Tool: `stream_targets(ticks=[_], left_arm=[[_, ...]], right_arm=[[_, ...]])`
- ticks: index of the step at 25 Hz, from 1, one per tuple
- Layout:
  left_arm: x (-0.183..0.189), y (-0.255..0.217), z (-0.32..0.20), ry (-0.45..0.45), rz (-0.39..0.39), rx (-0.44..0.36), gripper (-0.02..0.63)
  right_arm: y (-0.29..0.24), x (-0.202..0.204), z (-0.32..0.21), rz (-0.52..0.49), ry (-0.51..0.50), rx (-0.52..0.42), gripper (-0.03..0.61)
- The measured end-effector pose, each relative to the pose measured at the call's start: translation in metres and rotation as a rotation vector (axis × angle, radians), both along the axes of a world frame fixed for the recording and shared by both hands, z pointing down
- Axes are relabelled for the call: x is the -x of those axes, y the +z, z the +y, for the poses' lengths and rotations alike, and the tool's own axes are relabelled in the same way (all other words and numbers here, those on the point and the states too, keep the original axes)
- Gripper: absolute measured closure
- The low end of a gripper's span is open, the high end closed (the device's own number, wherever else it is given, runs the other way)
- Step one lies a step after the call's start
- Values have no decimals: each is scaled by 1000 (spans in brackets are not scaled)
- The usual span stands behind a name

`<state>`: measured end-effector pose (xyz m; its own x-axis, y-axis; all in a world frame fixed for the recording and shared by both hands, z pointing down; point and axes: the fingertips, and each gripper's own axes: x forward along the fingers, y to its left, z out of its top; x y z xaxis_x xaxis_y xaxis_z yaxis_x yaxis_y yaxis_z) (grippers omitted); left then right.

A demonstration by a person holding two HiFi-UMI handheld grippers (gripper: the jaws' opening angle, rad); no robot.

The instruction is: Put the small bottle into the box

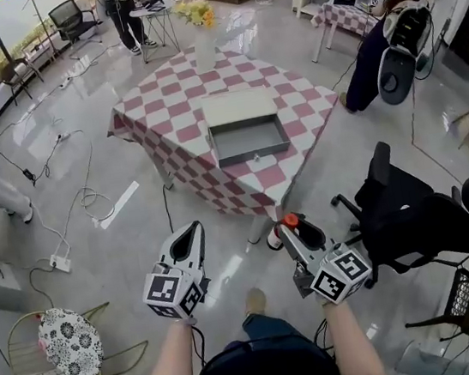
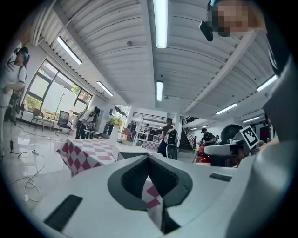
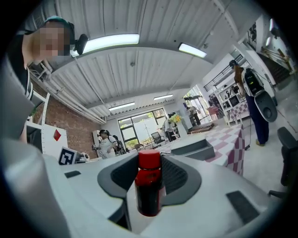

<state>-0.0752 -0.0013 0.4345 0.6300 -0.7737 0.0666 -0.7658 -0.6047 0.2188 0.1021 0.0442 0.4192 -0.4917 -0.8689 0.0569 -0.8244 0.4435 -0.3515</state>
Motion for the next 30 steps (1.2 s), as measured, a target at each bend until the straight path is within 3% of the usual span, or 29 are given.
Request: stream_targets(ticks=[12, 30], left_arm=[[-23, 15, -76, -66, -10, 19, 609], [-35, 21, -133, -121, -28, 46, 609]], right_arm=[[10, -16, -84, 11, -100, 10, 430], [16, -20, -151, -9, -177, 30, 430]])
